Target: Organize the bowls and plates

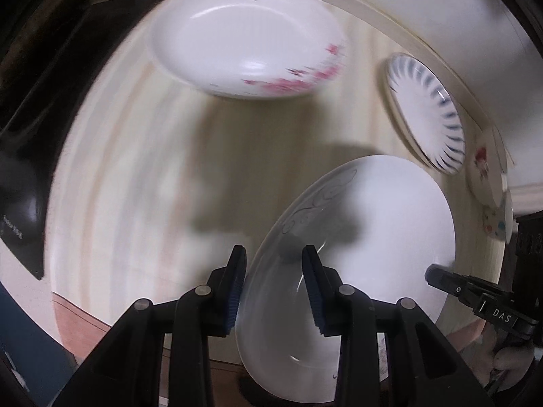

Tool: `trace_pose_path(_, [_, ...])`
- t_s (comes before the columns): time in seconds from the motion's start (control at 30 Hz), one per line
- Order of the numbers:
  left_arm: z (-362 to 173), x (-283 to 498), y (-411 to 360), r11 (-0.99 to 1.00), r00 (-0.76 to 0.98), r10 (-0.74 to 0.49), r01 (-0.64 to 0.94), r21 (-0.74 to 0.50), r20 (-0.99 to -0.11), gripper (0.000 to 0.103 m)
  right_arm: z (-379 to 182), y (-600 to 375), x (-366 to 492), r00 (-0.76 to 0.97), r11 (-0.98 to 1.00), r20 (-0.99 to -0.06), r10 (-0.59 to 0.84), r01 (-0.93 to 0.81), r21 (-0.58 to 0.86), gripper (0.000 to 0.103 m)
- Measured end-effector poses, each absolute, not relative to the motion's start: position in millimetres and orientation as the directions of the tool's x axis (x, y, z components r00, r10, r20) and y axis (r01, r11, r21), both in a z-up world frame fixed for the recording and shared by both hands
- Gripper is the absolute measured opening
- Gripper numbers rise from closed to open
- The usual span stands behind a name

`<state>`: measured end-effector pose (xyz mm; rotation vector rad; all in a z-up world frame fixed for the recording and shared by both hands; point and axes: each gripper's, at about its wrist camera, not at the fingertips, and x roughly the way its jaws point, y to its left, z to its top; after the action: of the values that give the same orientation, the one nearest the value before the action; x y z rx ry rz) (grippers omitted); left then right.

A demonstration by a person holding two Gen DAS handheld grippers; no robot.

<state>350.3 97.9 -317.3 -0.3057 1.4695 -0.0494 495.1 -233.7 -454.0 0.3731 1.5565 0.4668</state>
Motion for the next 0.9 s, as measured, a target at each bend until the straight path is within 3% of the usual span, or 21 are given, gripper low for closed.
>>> trace_pose_path(0.37, [-340.2,352.1,36.3,0.972,0.049,-0.229,-0.035,-0.231,-0.972,0.031,-462.6,-304.3,461.0,0.002,0.869,-0.872,0.489,0.078,0.488,0.012])
trace_pose_path(0.9, [-369.4,367.7,-6.0,0.983,0.028,-0.186,-0.007,-0.186,-0.982,0.031,-475.9,-313.7,449.9,0.019,0.885,-0.893,0.449,0.125,0.448,0.014])
